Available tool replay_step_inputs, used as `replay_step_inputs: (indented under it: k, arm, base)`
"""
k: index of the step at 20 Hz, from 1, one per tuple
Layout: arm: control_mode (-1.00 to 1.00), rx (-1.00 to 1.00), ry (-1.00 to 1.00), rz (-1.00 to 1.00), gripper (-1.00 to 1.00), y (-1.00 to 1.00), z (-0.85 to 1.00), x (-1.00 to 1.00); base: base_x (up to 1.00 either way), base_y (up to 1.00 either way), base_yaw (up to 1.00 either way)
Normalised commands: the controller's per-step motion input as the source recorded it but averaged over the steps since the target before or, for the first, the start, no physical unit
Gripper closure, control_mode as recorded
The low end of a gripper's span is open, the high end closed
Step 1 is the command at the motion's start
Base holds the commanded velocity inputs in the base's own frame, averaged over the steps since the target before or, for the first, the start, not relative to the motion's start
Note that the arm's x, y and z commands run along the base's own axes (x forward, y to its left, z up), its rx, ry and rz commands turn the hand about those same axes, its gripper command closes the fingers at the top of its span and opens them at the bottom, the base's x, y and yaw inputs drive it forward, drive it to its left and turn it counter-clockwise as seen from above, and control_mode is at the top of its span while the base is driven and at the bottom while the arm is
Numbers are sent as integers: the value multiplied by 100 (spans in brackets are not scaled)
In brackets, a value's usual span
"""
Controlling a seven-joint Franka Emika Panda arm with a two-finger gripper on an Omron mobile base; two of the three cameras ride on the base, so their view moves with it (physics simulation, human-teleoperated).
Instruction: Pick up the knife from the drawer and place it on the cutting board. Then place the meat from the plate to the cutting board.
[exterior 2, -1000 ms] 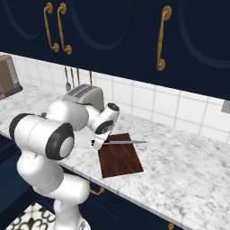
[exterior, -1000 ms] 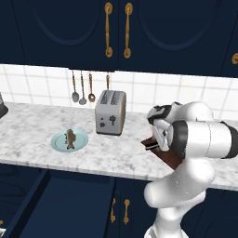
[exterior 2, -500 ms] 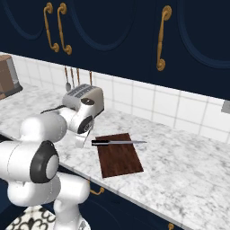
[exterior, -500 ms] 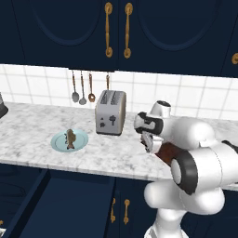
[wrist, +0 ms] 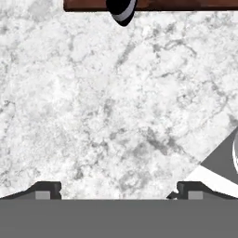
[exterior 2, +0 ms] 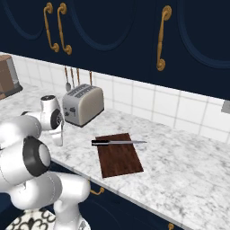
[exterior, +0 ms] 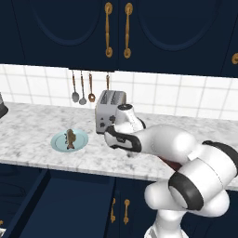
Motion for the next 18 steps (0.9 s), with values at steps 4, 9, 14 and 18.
replay_step_inputs:
  k: [4,9,14,18]
  arm:
    - [-100,-20,5,54,-100,86,41,1]
    - [-100,-13,1,46,-100,86,16,31]
    - [-100,-2,0,35,-100,76,-2,64]
    - [-100,0,0,24,-100,58,-8,78]
  base:
    - [0,0,0]
    - [0,0,0]
    - [0,0,0]
    - [0,0,0]
